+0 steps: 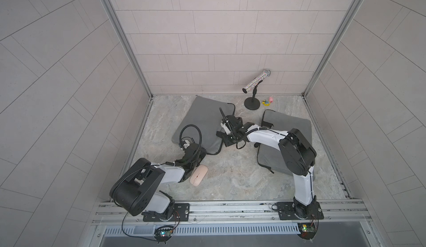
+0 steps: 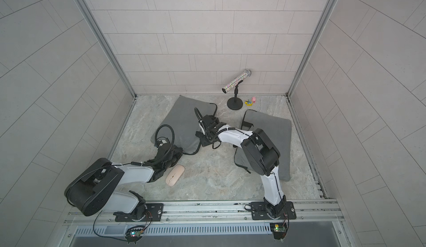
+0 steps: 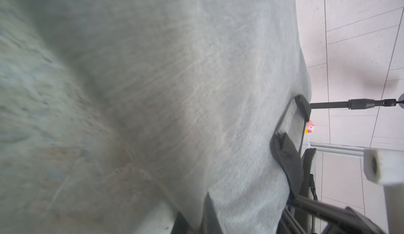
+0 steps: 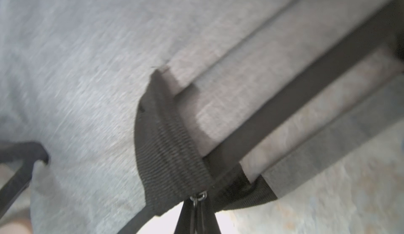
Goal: Put the mouse into the laptop bag
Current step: Unzip the zipper on the zippered laptop bag.
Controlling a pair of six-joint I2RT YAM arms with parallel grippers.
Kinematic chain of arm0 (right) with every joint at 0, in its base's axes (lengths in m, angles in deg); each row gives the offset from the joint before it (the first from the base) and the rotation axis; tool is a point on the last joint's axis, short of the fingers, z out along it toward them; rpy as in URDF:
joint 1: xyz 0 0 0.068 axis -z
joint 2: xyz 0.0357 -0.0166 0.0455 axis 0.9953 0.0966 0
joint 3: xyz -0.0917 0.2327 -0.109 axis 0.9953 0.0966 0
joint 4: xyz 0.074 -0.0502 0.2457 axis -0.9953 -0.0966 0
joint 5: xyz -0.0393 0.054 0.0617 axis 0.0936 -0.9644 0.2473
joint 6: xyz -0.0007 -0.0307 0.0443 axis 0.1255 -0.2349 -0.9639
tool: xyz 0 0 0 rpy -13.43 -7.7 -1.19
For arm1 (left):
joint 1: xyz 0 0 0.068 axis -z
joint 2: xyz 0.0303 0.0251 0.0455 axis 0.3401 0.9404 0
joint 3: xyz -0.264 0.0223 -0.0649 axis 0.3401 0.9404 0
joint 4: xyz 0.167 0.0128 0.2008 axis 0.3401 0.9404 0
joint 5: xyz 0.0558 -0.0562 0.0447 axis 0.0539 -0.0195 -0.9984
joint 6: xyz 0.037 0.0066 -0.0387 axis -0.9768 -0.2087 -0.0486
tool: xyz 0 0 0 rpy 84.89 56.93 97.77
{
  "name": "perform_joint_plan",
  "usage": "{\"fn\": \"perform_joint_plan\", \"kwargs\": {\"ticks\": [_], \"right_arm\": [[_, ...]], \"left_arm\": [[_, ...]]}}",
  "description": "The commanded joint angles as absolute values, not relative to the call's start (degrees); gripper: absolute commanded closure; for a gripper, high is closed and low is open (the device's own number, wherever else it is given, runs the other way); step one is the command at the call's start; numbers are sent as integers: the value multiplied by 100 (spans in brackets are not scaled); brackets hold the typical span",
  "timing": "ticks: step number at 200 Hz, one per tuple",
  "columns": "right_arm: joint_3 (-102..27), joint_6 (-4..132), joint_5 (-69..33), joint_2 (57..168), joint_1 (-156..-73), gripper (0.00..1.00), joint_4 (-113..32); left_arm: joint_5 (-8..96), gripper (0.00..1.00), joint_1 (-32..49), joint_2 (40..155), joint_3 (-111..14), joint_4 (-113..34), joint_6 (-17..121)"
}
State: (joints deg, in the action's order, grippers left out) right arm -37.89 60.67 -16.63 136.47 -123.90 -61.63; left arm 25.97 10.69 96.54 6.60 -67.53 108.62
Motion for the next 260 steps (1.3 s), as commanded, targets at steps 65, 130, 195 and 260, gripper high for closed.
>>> {"fn": "perform_joint_plan", "kwargs": {"ticks": [65, 130, 195, 260], "right_arm": [[-2547, 5618, -2046, 12428, -13403, 100, -5377], [-2228, 5293, -2599, 12252, -13543, 100, -5148], [-1901, 4683, -1537, 12328, -13089, 100, -5447], [-1679, 4403, -874, 12427, -12666, 100, -5544]], "left_arm": [[1805, 100, 1327, 9458, 325, -6391, 10933], [1192, 78, 1318, 8398, 414, -5422, 10523], [1768, 5, -6, 6721, 761, -4160, 10080], [3104, 0, -929, 7254, 1098, -5159, 9780]]}}
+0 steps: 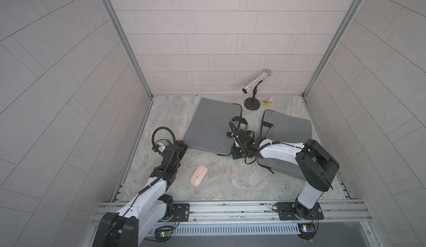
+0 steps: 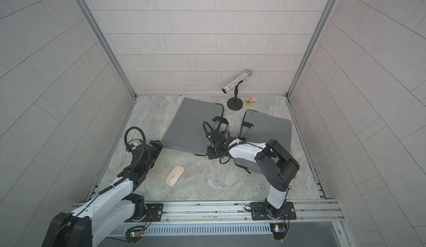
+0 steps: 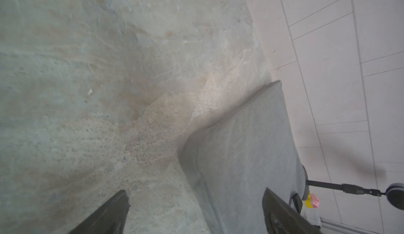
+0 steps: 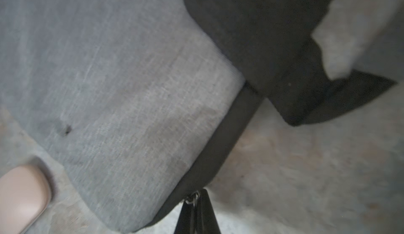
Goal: Put the mouse into the laptop bag
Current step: Unzip the zipper on the zippered laptop bag.
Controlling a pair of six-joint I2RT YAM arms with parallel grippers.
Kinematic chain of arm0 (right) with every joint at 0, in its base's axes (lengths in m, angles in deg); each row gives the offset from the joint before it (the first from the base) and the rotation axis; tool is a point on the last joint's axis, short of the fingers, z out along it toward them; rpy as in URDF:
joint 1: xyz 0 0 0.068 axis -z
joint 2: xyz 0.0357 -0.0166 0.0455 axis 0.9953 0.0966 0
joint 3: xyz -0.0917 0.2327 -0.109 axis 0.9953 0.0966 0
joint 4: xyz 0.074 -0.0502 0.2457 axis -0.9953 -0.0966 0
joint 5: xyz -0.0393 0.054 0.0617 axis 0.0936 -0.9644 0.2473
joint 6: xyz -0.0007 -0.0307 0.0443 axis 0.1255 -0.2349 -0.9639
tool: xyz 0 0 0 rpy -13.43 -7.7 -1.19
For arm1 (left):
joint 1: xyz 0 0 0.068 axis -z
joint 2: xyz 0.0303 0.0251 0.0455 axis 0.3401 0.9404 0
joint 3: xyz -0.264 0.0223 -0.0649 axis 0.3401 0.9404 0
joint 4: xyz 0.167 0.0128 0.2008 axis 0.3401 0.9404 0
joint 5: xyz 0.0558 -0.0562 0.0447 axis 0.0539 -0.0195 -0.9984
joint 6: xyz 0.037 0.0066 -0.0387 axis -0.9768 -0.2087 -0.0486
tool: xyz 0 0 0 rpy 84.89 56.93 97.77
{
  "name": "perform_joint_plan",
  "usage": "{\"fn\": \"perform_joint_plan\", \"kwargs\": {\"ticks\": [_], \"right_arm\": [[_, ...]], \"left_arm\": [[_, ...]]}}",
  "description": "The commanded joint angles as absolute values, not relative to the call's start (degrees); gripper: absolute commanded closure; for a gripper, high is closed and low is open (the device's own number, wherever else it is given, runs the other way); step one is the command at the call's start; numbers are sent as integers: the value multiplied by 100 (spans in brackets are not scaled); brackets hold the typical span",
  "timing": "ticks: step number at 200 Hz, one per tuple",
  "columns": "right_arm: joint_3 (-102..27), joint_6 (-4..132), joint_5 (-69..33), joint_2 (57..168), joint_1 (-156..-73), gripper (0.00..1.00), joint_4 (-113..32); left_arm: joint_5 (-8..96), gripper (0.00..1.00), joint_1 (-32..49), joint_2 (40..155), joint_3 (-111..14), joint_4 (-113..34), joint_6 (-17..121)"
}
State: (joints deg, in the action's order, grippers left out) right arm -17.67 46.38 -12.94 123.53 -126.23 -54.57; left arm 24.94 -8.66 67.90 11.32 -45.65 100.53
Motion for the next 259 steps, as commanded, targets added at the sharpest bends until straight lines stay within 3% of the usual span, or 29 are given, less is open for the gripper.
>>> {"fn": "perform_joint_plan", "kwargs": {"ticks": [1, 38, 57, 66, 93, 105, 168, 242, 259], "right_arm": [[-1675, 4393, -875, 12426, -12665, 100, -5538], [-1481, 4286, -952, 12377, -12708, 100, -5348], [-1408, 4286, -925, 12335, -12705, 100, -5308], [-1394, 4286, -936, 12337, -12711, 100, -5303], [-1308, 4200, -1038, 12386, -12734, 100, -5198], [-1166, 4052, -1126, 12370, -12767, 100, -5028], [-452, 3359, -1758, 12207, -13066, 100, -4201], [-392, 2875, -1669, 11914, -13513, 100, -4829], [-576, 2969, -2147, 12198, -13407, 100, -4584]], "left_arm": [[3116, 0, -931, 7292, 1088, -5195, 9776], [3589, 1, -931, 8740, 686, -6062, 9650], [3695, 9, -927, 9386, 567, -6396, 9639], [3752, 20, -929, 9634, 497, -6464, 9619], [3887, 84, -940, 10119, 348, -6568, 9688], [3829, 100, -942, 10184, 403, -6660, 9766], [3267, 100, -932, 9657, 620, -6174, 9891], [2860, 100, -942, 8778, 927, -5492, 10006], [2671, 100, -937, 8172, 1115, -5092, 10036]]}}
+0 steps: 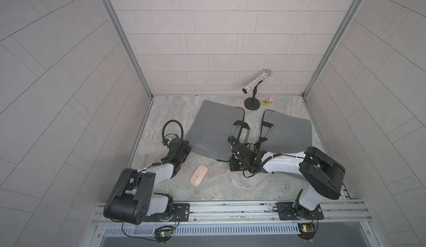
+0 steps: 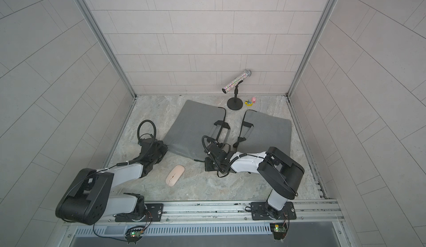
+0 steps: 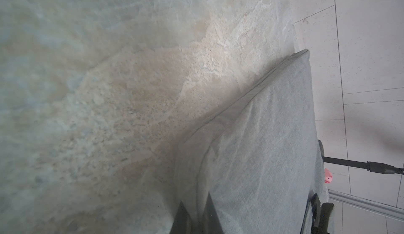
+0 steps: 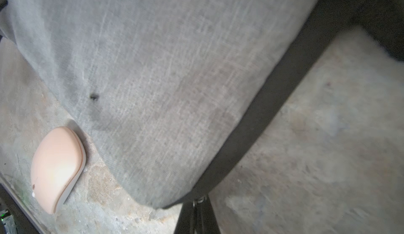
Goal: Put the mouse into the laptop bag
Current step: Unzip the zipper on the zippered laptop bag.
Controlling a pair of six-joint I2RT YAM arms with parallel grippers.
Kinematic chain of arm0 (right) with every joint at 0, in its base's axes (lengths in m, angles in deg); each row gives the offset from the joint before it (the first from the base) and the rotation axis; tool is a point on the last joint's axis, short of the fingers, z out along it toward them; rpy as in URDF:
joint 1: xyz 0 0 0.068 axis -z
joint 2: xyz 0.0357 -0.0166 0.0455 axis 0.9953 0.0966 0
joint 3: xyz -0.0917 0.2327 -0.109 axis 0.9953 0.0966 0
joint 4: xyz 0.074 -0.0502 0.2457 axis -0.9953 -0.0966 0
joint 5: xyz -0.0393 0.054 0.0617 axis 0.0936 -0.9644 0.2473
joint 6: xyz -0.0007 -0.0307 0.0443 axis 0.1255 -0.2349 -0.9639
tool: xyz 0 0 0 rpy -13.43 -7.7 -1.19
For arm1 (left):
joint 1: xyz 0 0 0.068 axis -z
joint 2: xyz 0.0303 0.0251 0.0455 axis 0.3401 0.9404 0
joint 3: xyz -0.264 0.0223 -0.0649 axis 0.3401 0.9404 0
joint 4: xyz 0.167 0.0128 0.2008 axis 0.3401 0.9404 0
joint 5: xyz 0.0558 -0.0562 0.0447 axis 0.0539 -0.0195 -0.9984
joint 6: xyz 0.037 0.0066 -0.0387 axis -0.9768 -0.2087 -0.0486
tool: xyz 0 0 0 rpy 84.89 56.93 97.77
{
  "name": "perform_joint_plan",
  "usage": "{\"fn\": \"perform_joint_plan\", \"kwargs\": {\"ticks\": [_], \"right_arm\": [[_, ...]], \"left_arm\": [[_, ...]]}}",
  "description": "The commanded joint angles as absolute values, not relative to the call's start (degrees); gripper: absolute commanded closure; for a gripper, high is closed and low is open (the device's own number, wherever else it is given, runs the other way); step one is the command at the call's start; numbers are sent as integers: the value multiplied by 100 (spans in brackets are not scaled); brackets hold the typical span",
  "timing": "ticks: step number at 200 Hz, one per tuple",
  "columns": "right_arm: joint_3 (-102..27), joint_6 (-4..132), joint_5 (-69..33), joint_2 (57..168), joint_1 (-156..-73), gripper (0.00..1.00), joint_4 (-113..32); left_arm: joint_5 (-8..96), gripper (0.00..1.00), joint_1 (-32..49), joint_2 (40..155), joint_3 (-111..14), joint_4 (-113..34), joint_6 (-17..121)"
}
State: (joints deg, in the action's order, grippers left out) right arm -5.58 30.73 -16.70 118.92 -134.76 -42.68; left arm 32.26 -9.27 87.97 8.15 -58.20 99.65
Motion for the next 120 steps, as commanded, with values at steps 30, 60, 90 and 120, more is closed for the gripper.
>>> {"fn": "perform_joint_plan", "kwargs": {"ticks": [30, 60, 90, 120], "right_arm": [[-1269, 2979, -2382, 12758, -13429, 100, -4367], [-2489, 3182, -2342, 13513, -13242, 100, -4961], [-3055, 3458, -1707, 13815, -13003, 100, -5662], [-2576, 3725, -1530, 13633, -13022, 100, -5719]], "left_arm": [[2230, 100, -942, 6519, 1320, -3704, 10008], [2171, 100, -928, 4850, 1569, -2713, 10000], [2266, 100, -933, 4199, 1713, -2399, 10071], [2516, 65, -933, 4324, 1580, -2295, 10043]]}}
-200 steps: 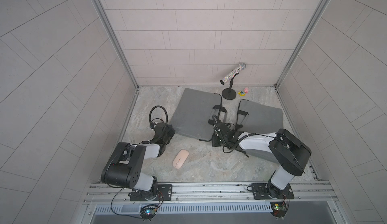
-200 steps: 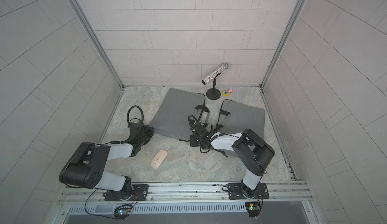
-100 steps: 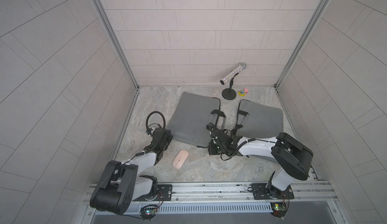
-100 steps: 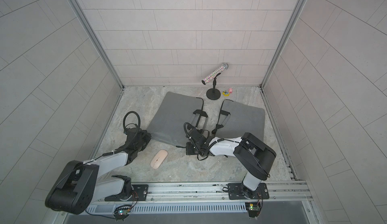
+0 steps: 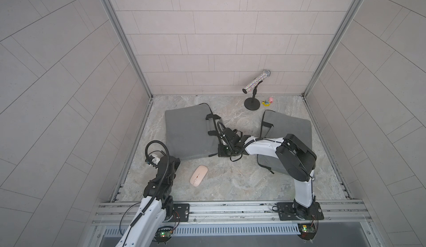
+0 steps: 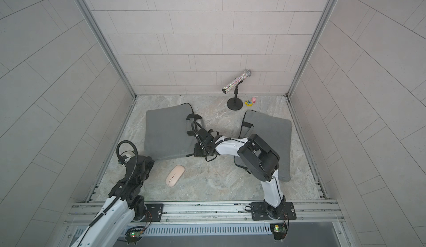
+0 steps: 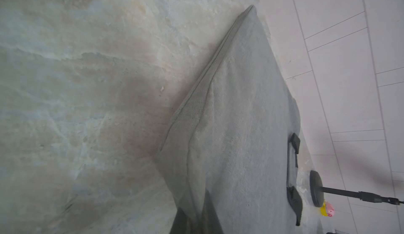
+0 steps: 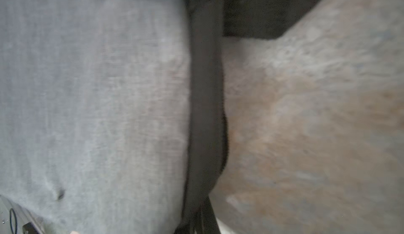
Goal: Put the mouse into the laptop bag
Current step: Unzip the zipper on the zippered laptop bag.
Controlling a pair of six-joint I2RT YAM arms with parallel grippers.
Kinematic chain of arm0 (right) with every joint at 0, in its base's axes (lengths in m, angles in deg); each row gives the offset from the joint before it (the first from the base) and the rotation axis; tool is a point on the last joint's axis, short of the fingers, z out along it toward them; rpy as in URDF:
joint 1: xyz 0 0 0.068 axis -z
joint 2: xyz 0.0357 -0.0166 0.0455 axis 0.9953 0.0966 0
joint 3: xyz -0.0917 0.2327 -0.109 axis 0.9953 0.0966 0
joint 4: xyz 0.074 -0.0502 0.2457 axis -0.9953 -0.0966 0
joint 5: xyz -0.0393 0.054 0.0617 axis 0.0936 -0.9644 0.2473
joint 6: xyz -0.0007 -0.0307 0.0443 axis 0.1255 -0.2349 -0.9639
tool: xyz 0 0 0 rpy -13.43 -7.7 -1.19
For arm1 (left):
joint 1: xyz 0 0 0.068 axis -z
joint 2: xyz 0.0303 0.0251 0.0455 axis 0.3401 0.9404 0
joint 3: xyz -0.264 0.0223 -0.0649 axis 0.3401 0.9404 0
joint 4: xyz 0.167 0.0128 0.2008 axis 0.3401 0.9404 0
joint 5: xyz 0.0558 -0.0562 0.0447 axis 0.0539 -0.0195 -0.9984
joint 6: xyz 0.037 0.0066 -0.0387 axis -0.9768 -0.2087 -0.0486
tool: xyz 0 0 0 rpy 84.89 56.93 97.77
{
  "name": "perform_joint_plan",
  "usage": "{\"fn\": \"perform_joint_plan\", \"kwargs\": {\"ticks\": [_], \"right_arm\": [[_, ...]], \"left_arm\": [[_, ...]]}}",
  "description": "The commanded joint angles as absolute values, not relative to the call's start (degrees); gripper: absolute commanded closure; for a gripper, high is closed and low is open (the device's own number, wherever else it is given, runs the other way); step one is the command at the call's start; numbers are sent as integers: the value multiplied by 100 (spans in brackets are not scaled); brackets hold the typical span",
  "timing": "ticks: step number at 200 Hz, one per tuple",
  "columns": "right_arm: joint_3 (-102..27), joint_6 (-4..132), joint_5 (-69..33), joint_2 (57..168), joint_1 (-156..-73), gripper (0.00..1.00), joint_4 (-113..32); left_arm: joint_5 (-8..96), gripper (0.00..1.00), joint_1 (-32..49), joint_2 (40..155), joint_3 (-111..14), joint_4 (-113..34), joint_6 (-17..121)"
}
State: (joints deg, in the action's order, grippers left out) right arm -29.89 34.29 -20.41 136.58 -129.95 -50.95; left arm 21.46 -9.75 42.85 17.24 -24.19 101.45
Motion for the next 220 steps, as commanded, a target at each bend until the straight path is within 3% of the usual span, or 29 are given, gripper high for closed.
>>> {"fn": "perform_joint_plan", "kwargs": {"ticks": [1, 9, 17, 40, 82, 124, 136, 145, 152, 169, 181, 220], "right_arm": [[-2558, 3738, -1524, 13622, -13024, 100, -5718], [-2415, 3800, -1470, 13556, -13033, 100, -5708], [-2325, 3863, -1424, 13518, -13036, 100, -5709], [-2322, 4061, -1701, 13578, -13042, 100, -5673], [-2548, 4213, -1680, 13567, -13051, 100, -5821], [-2335, 4260, -1609, 13338, -13060, 100, -5839], [-2239, 4302, -1570, 13263, -13062, 100, -5847], [-2194, 4328, -1549, 13221, -13060, 100, -5856], [-2173, 4351, -1553, 13191, -13060, 100, -5873], [-2121, 4402, -1580, 13132, -13060, 100, -5883], [-2085, 4442, -1576, 13110, -13064, 100, -5866], [-2093, 4524, -1769, 13234, -13084, 100, -5827]], "left_arm": [[2546, 62, -933, 4337, 1575, -2291, 10057], [2856, 40, -929, 4410, 1514, -2322, 10097], [3243, 31, -923, 4477, 1433, -2350, 10107], [3568, 23, -448, 4762, 1464, -2963, 10448], [2690, 16, 854, 5394, 1431, -3546, 10777], [2470, 13, 1019, 6620, 1297, -4394, 10807], [2496, 18, 1018, 7078, 1225, -4784, 10786], [2459, 28, 1027, 7433, 1083, -4939, 10730], [2417, 41, 1029, 7705, 956, -4987, 10682], [2316, 84, 1027, 8376, 660, -5194, 10572], [2307, 99, 1037, 8709, 605, -5460, 10600], [1918, 100, 1316, 8905, 557, -5738, 10783]]}}
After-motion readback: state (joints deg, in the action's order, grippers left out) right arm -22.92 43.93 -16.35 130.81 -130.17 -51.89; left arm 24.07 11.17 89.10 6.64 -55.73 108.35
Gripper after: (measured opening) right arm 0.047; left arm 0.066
